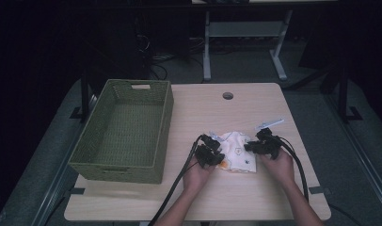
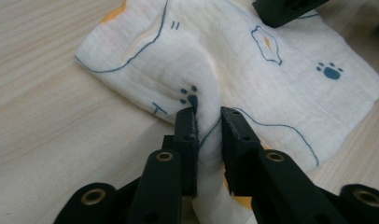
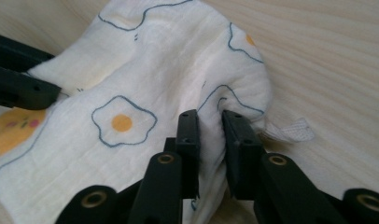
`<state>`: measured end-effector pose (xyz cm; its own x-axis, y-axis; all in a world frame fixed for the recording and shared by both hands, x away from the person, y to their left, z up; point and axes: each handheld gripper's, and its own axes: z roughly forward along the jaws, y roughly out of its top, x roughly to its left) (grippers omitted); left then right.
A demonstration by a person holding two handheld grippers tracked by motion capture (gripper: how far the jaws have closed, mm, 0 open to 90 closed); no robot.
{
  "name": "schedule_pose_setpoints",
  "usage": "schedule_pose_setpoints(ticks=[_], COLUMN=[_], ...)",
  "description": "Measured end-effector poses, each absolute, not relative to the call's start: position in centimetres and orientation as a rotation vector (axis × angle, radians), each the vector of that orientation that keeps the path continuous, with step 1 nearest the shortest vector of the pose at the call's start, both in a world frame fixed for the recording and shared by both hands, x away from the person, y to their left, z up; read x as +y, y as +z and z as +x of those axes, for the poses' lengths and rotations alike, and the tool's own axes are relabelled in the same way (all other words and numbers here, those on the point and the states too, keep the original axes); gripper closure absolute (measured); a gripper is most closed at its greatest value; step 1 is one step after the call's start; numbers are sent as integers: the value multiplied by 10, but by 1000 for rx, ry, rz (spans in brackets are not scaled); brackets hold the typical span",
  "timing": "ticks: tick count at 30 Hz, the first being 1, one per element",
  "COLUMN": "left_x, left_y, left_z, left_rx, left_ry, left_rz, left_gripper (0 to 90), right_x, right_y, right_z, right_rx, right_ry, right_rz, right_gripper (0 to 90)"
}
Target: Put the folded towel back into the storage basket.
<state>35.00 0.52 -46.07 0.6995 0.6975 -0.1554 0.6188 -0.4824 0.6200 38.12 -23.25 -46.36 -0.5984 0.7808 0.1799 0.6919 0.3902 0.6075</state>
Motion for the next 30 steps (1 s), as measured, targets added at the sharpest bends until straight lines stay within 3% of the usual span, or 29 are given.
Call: schedule_pose_setpoints(ticks=[11,30], left_x=[19,45], left_y=[-455,-417], left_z=[353,347], left_rx=[1023,987], left_ry=[77,92], left_rz=[2209,2161], left_gripper=[820,823], right_x=[-240,-249], right_y=[-464,-444], right_z=[385,381], right_rx=[2530,2475], right_ry=[1166,1546], right_rz=[1462,1540], right_gripper=[827,828])
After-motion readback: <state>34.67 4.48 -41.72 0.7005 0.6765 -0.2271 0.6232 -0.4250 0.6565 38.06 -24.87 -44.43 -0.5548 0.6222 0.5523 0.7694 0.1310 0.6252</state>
